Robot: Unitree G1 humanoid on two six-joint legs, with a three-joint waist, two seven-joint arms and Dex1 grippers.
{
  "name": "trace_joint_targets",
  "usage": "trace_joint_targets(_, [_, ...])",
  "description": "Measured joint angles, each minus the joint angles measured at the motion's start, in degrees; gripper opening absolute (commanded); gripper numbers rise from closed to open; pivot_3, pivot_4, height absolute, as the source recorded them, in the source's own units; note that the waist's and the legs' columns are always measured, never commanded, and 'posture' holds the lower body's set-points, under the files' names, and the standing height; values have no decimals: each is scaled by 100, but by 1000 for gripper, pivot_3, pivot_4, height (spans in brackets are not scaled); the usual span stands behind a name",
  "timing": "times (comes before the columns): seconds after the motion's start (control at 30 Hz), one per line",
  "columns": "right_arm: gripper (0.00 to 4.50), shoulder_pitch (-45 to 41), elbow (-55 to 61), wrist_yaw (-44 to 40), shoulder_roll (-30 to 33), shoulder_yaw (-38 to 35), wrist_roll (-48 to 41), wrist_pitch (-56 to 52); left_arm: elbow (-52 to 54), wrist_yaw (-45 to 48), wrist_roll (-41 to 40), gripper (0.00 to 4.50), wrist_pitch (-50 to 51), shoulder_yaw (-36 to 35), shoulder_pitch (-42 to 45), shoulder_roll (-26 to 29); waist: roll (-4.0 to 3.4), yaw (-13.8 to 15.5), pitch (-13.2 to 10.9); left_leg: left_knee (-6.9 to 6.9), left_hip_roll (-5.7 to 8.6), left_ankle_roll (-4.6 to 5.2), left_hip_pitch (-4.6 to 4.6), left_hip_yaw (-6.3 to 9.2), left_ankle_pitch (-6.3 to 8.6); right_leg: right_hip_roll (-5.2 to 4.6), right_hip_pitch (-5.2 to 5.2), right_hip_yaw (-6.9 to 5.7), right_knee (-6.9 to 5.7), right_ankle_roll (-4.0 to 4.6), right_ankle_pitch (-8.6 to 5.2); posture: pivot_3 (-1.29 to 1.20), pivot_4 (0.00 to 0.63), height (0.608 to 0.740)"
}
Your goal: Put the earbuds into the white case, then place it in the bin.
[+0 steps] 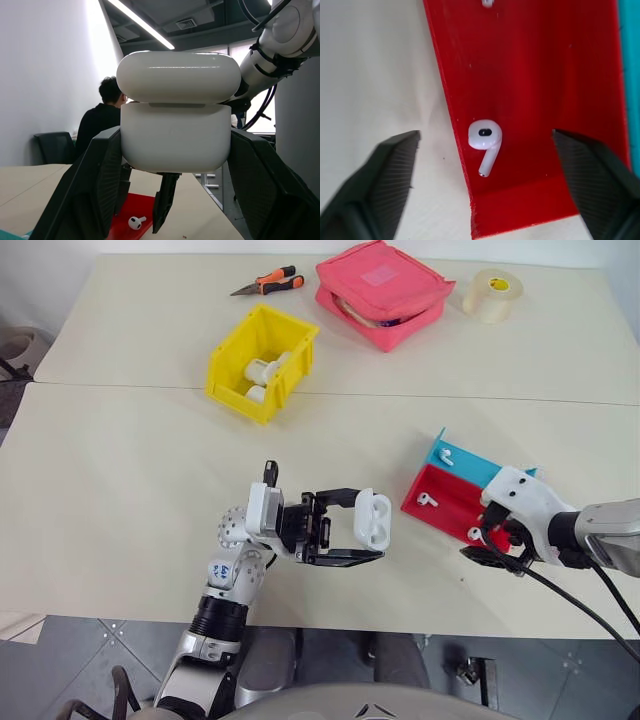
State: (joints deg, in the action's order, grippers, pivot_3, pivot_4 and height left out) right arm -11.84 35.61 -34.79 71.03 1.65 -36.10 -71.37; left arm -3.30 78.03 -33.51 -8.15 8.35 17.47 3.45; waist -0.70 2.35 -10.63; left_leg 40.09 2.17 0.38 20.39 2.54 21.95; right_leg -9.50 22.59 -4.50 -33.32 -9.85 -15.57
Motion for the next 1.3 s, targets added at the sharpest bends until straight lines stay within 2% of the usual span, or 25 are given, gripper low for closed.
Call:
trace_joint_targets(0.1, [2600, -44, 0, -6, -34, 55, 57, -6, 1, -32, 0, 2771, 2, 1, 0, 9, 0, -3, 0, 0, -1, 0, 0, -1, 0, 0, 0, 0, 0, 0, 0, 0, 150, 740])
trace_joint_targets(0.5, [2600, -115, 42, -131, -106, 255, 344, 136, 0, -56, -1, 2771, 22, -3, 14, 97, 0, -59, 0, 2, 0, 0, -1, 0, 0, 0, 0, 0, -3, -1, 1, 0, 150, 740])
trace_joint_targets(0.6, [2032, -115, 40, -142, -112, 279, 418, 174, 0, -46, -1, 2771, 19, -2, 13, 97, 0, -74, 0, 2, -1, 0, -1, 0, 0, 0, -1, 0, -4, -1, 1, 0, 150, 740])
trace_joint_targets(0.63, [1721, -115, 41, -159, -113, 294, 459, 201, 0, -41, -1, 2771, 16, -2, 12, 97, 0, -78, 0, 2, -1, 0, -1, 0, 0, 0, -1, 0, -4, -1, 1, 0, 150, 740])
trace_joint_targets(1.17, [1721, -117, 49, -462, -149, 464, 846, 554, 0, 41, -2, 2771, -4, -10, -26, 167, 1, -87, 1, 5, -2, -1, -3, -1, 0, 1, -1, 1, -8, -1, 1, 0, 150, 740])
trace_joint_targets(1.3, [795, -120, 58, -532, -189, 485, 910, 617, 0, 47, -2, 2771, -4, -12, -27, 172, 2, -90, 2, 5, -3, -1, -5, -1, 0, 1, -1, 1, -9, -1, 1, 0, 150, 740])
